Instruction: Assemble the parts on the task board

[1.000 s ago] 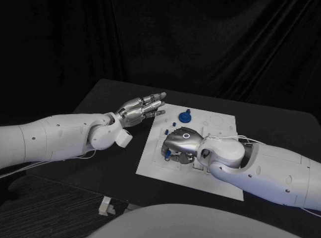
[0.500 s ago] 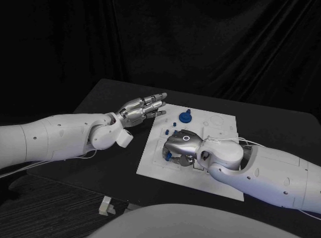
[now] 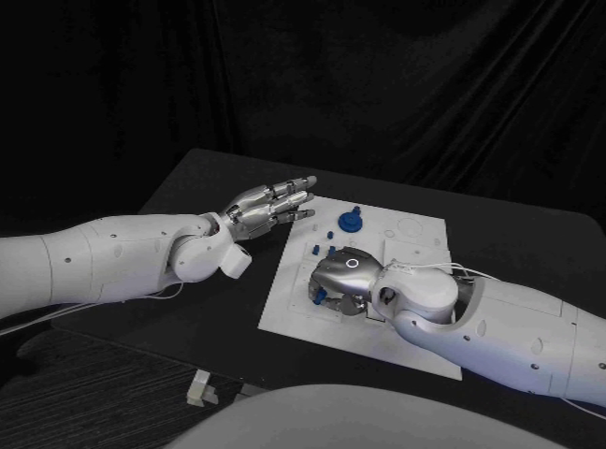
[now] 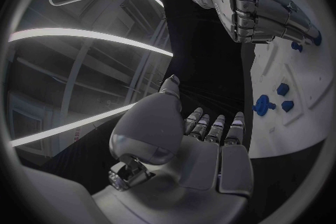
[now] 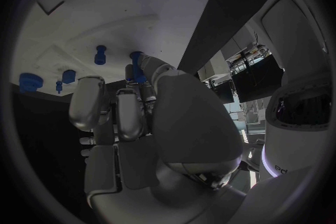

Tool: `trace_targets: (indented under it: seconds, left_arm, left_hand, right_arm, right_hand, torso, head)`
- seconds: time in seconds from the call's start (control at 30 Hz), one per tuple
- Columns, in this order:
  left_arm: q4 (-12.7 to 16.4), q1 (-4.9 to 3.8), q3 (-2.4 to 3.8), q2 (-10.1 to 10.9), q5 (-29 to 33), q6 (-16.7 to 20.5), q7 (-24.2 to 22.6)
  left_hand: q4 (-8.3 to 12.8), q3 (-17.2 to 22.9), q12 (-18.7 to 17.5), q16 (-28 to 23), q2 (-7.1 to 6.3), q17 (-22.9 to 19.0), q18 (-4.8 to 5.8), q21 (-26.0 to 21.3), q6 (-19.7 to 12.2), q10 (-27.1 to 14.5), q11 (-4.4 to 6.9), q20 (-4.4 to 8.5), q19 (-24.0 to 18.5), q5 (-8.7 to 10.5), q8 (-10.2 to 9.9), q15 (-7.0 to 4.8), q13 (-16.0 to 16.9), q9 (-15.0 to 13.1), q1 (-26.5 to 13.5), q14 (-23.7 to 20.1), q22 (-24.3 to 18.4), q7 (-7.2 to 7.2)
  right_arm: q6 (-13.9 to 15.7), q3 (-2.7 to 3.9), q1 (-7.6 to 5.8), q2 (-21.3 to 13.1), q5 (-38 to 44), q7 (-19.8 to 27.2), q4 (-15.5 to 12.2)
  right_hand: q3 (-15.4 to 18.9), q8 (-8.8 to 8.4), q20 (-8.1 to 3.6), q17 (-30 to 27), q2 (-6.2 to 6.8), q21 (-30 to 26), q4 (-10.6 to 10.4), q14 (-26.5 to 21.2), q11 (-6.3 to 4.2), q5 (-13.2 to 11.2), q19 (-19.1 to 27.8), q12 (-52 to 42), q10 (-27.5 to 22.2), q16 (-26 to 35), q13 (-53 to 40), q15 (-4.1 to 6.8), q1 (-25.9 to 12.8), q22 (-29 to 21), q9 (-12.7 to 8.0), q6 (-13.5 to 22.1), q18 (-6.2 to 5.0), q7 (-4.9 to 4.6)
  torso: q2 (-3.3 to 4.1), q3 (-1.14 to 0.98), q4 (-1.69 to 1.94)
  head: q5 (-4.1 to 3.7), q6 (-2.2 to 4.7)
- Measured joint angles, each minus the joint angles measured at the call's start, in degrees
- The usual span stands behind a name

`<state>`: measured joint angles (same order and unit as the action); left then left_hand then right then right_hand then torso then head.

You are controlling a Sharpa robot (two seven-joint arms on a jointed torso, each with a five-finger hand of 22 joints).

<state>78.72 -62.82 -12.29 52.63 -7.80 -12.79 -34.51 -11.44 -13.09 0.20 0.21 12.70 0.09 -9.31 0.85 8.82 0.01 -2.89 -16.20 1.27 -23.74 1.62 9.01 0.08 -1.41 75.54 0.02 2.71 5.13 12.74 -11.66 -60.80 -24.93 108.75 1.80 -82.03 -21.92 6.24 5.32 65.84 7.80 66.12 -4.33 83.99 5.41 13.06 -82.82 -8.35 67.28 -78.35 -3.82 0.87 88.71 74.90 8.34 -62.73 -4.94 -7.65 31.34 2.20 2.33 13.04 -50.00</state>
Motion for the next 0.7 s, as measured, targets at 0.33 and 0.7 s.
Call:
trace_targets:
  seconds: [0.33, 0.7]
  left_arm:
    - [-0.19, 0.08, 0.0, -0.13, 0.0, -0.22, 0.14]
    - [-0.47, 0.13, 0.0, -0.18, 0.0, -0.36, 0.38]
  left_hand:
    - [0.0, 0.0, 0.0, 0.0, 0.0, 0.0, 0.0, 0.0, 0.0, 0.0, 0.0, 0.0, 0.0, 0.0, 0.0, 0.0, 0.0, 0.0, 0.0, 0.0, 0.0, 0.0]
    - [0.0, 0.0, 0.0, 0.0, 0.0, -0.03, 0.0, 0.0, 0.0, 0.0, 0.0, 0.0, 0.0, 0.0, 0.0, 0.0, 0.01, -0.06, 0.0, 0.0, -0.01, 0.0]
  right_arm:
    - [0.11, 0.02, 0.17, -0.1, 1.67, -0.4, 0.06]
    - [0.36, -0.07, 0.48, -0.69, 2.31, -0.29, 0.19]
  right_hand:
    - [-0.27, -2.59, 0.11, -1.96, 2.16, -2.24, -1.0, -0.02, -1.02, -1.75, 0.73, 1.8, -2.12, 0.99, -0.26, -0.24, -3.5, 0.0, -2.15, 9.99, 0.0, 1.51]
    - [15.22, -4.08, 0.02, -4.08, 5.25, -6.0, -12.36, -0.83, 0.72, -7.84, 1.85, 2.4, -16.37, 2.22, -0.09, -0.42, -1.51, 0.04, -6.17, 42.52, 0.0, 10.52]
  torso:
    - [0.01, 0.0, 0.01]
    - [0.01, 0.0, -0.01]
  head:
    - [-0.24, 0.0]
    - [-0.2, 0.0]
